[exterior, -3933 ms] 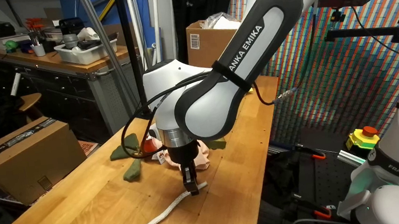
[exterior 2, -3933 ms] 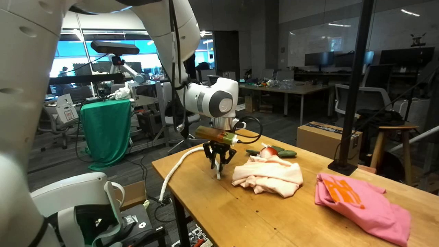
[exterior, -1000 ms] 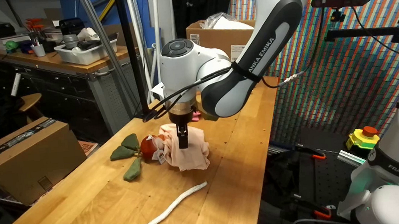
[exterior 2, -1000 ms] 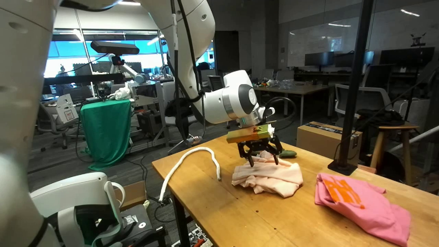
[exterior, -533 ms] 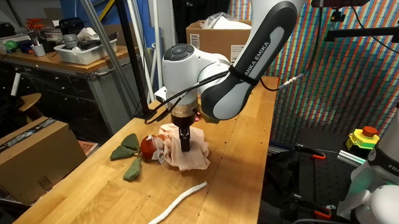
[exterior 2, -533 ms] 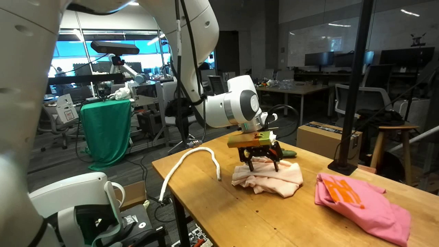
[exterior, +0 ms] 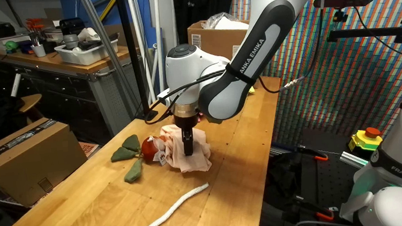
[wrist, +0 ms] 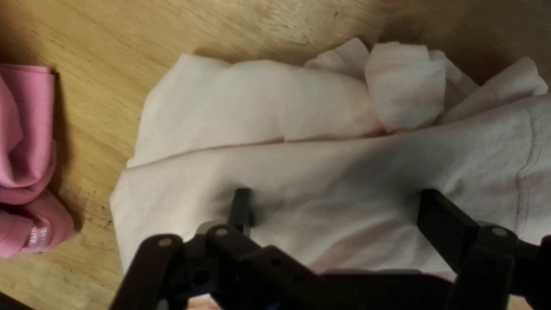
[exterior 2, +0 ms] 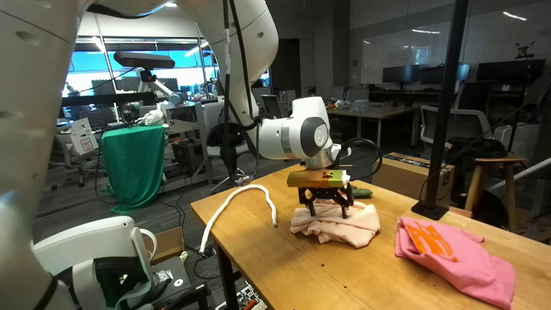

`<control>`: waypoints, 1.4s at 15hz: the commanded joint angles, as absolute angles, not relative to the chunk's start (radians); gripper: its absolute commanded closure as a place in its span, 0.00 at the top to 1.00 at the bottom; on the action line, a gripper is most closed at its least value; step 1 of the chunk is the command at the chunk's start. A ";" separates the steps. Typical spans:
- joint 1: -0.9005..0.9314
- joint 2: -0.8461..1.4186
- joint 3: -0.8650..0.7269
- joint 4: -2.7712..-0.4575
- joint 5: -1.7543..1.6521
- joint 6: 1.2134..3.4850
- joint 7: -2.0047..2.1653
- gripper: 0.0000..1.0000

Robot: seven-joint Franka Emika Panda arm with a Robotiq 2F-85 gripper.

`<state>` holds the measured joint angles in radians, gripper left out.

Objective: Separate the things on the heap

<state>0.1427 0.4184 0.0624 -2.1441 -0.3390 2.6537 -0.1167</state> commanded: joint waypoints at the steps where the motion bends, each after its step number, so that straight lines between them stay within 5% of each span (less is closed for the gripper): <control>1: 0.081 0.424 0.118 -2.147 -0.240 2.667 -0.232 1.00; 21: 0.048 0.464 0.123 -2.142 -0.176 2.625 -0.316 1.00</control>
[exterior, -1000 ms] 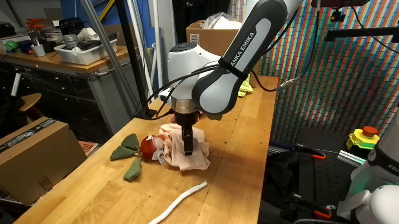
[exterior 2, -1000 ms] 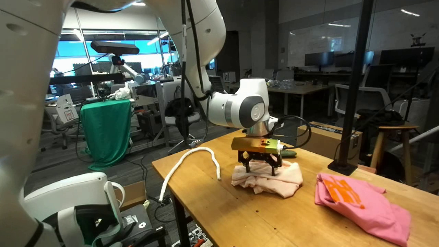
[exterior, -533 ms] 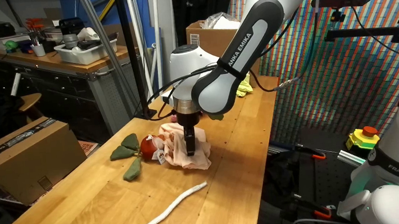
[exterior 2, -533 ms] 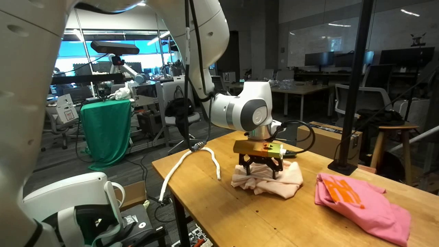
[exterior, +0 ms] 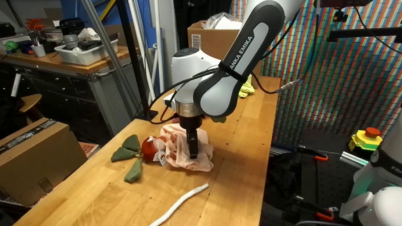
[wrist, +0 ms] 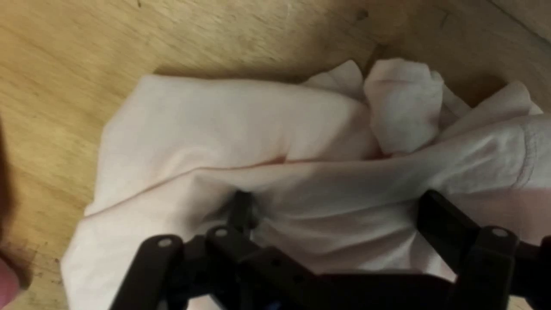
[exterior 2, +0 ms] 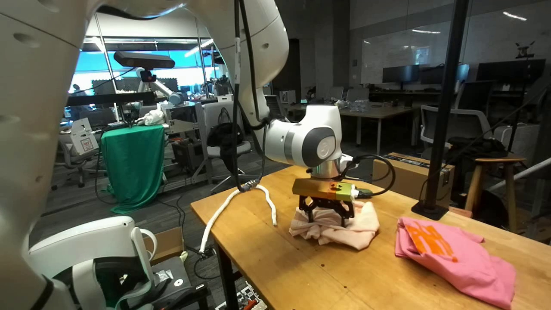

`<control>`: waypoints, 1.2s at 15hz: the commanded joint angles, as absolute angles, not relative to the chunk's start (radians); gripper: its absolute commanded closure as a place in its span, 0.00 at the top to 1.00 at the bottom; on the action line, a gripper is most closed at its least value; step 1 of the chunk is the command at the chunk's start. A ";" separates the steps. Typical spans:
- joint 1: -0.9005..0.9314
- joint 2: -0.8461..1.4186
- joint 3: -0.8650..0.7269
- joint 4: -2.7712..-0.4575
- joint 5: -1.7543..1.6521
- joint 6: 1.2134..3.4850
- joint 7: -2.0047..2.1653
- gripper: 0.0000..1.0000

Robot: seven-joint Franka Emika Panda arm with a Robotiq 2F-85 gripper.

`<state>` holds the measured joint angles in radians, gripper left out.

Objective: Separate the things on the heap

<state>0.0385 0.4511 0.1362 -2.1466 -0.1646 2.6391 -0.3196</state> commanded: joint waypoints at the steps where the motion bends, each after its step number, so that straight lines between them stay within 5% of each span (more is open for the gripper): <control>1: 0.050 0.464 0.119 -2.143 -0.180 2.625 -0.312 1.00; 18: 0.056 0.479 0.049 -2.172 -0.204 2.557 -0.235 1.00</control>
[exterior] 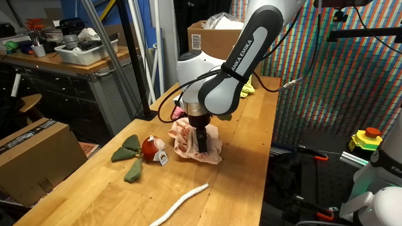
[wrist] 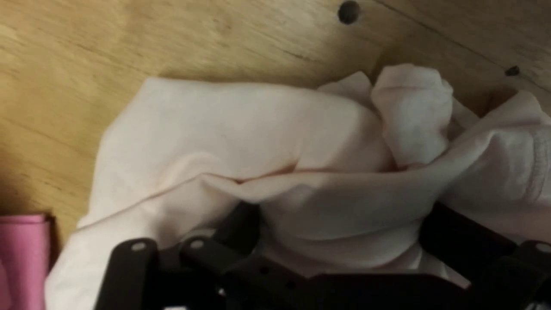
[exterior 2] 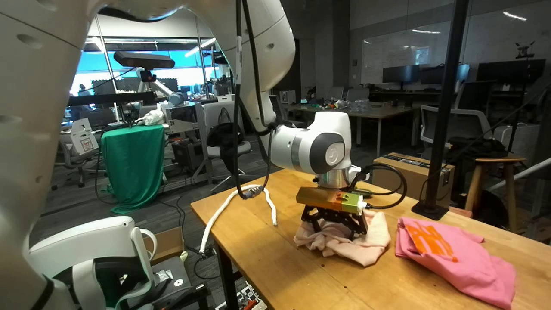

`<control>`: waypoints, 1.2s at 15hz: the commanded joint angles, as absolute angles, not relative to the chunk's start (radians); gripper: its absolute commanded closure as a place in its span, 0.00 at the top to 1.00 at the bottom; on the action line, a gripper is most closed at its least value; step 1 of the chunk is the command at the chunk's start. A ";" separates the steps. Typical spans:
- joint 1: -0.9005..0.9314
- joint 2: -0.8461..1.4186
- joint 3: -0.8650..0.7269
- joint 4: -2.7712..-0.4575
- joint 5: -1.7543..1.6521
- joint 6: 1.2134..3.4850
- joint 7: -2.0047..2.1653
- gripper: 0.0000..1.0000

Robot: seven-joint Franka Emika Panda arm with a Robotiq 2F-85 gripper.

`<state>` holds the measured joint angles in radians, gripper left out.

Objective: Separate the things on the heap

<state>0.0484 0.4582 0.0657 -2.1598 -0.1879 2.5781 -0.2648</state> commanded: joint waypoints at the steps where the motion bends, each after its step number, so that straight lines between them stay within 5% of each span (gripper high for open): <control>1: 0.053 0.478 0.053 -2.177 -0.196 2.550 -0.235 1.00; 18: 0.033 0.350 0.071 -2.317 -0.151 2.440 -0.230 1.00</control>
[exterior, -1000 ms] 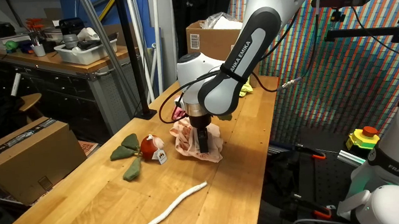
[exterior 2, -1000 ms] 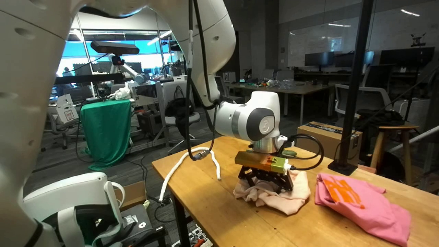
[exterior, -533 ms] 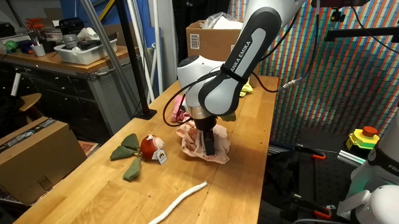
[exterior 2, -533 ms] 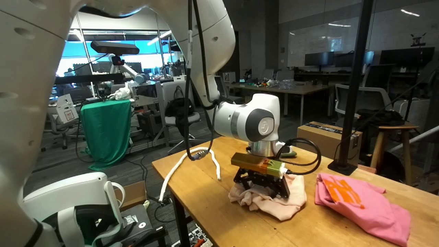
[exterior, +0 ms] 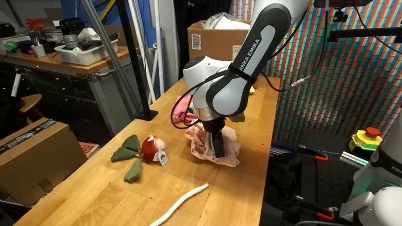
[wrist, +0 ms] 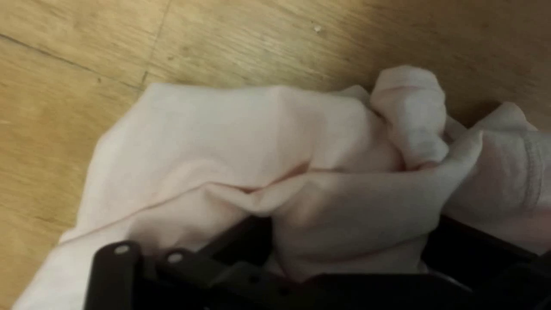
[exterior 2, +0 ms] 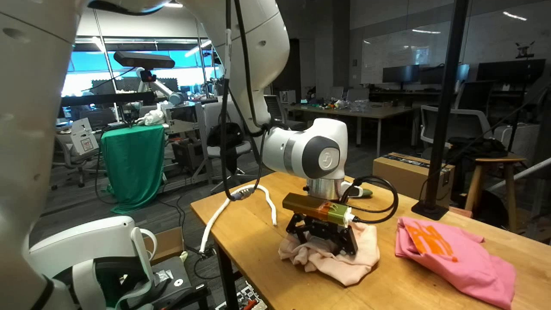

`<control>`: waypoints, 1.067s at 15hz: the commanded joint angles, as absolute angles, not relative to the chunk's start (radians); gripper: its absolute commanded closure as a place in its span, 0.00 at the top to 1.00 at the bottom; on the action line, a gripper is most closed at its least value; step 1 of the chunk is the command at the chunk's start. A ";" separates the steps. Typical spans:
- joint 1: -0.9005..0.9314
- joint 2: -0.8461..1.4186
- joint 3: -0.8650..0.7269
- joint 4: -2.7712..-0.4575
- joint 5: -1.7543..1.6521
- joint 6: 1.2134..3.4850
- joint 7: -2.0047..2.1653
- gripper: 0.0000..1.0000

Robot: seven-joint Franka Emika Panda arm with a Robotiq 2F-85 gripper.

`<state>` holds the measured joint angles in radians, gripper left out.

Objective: Separate the things on the heap

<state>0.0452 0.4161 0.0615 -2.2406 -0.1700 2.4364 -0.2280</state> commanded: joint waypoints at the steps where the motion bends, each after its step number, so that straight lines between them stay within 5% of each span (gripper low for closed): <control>1: 0.032 0.332 0.073 -2.337 -0.148 2.442 -0.235 1.00; 16: 0.036 0.155 0.084 -2.520 -0.125 2.421 -0.256 1.00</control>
<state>0.0421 0.2210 0.0733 -2.4673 -0.1582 2.4363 -0.2297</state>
